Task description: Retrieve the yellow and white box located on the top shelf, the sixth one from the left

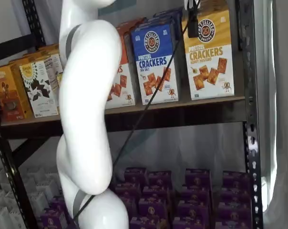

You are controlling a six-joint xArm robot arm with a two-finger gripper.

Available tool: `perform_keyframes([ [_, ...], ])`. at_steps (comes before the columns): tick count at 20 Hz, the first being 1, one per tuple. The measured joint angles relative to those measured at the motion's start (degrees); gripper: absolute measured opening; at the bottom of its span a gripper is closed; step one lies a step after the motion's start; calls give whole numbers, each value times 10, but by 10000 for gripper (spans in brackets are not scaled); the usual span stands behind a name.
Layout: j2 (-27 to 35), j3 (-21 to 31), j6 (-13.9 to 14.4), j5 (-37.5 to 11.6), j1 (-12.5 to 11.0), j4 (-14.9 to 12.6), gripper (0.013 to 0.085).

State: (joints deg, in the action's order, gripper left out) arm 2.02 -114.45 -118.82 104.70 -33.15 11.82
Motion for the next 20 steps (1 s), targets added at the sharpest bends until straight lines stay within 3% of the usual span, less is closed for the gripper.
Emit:
perform_keyframes([
  [13,-22,20,-10,13,-8,-8,610],
  [20,-76,80,-16,11,-13,-10,610],
])
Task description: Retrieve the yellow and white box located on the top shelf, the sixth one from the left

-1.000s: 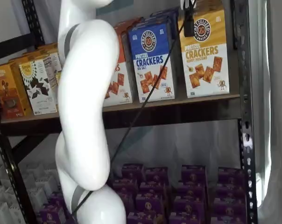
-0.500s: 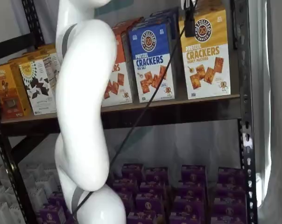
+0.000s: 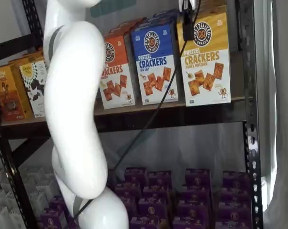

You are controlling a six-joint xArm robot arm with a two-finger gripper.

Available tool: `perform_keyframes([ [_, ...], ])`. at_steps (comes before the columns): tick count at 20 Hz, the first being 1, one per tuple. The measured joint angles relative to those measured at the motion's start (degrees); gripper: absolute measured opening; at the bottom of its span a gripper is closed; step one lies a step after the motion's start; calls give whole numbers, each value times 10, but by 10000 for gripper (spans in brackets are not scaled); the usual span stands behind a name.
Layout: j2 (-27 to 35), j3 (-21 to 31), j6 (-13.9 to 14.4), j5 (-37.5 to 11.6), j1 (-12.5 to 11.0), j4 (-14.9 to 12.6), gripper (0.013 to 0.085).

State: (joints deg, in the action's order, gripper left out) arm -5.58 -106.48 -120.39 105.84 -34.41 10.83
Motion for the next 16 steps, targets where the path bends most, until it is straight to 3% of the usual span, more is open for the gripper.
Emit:
perform_keyframes([
  [16,-125,118,-20,15,-20,-5,610],
])
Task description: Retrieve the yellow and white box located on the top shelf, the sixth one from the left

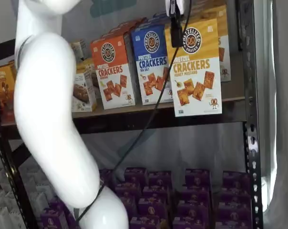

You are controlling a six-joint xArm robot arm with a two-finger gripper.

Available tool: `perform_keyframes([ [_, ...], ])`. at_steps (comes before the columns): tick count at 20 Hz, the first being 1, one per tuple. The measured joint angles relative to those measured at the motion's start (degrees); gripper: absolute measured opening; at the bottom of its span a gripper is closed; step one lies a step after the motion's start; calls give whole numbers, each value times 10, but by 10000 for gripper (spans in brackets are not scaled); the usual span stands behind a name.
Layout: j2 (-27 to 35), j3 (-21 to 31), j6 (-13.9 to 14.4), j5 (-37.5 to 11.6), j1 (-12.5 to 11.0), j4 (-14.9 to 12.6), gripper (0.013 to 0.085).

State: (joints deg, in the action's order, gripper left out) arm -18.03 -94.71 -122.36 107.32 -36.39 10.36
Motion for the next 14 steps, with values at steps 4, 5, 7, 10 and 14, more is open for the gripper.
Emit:
perform_keyframes([
  [4,-31,31,4,5,9,-11,610],
  [5,-39,39,7,6,13,-14,610],
  [7,-53,55,13,8,20,-18,610],
  [10,-73,79,23,8,31,-22,610],
  [14,-87,95,31,12,39,-21,610],
])
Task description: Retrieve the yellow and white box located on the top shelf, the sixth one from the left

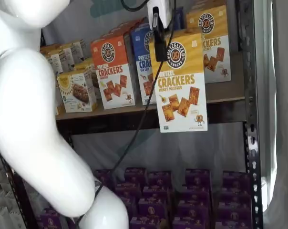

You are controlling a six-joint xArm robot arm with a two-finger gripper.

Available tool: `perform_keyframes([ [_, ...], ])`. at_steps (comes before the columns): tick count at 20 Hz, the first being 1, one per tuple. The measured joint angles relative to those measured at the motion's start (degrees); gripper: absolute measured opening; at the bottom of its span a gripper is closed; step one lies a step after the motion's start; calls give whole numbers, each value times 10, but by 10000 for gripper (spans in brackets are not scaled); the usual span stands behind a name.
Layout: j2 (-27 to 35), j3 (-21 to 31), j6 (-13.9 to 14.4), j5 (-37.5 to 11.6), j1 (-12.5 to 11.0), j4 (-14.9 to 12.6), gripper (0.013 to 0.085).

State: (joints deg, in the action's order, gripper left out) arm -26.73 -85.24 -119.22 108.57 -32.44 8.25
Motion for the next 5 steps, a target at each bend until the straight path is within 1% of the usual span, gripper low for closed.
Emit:
perform_keyframes([
  [5,-10,10,7,5,6,1,610],
])
